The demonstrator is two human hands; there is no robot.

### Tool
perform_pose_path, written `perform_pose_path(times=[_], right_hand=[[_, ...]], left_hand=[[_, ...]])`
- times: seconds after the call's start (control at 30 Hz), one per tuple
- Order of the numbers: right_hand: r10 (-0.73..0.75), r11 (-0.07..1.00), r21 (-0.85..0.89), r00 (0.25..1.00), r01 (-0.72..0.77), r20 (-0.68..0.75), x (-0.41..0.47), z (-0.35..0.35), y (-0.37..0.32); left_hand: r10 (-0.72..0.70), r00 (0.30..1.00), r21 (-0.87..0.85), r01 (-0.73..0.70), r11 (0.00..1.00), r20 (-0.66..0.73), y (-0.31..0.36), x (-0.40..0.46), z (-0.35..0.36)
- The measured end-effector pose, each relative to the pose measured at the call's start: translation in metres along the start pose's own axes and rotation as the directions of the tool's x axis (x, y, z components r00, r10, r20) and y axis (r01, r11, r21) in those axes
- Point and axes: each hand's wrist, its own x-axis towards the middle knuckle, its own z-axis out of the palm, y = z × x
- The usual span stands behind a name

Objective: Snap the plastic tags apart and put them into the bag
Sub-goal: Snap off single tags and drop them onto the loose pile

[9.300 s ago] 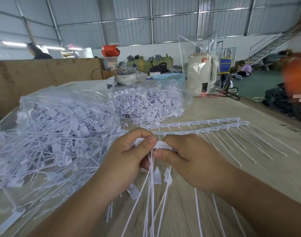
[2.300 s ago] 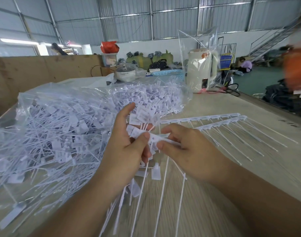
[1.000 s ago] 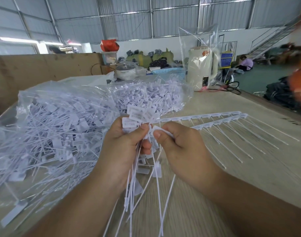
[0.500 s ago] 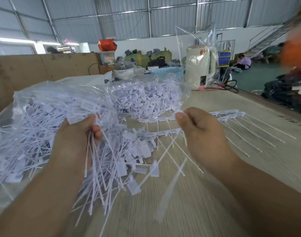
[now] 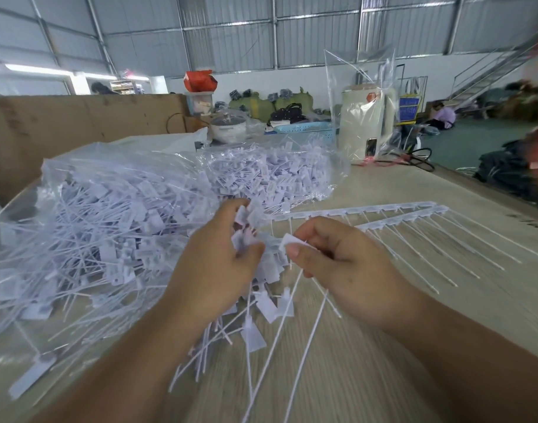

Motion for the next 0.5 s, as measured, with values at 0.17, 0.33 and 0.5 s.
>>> perform_pose_path(times=[0.17, 0.33, 0.5], right_hand=[[0.022, 1.000, -0.005, 0.997, -0.022, 0.079, 0.001, 0.000, 0.004], [0.092, 0.995, -0.040, 0.988, -0.088, 0.123, 0.000, 0.000, 0.008], [0.083, 0.995, -0.071, 0.991, -0.075, 0.106, 0.001, 0.000, 0.010]], left_hand=[[0.122, 0.990, 0.442, -0.143, 0.885, 0.077, -0.004, 0.004, 0.006], [0.114, 0.981, 0.576, -0.185, 0.796, 0.158, -0.003, 0.002, 0.010], [0.088, 0.979, 0.584, -0.180, 0.792, 0.182, 0.004, 0.000, 0.011]])
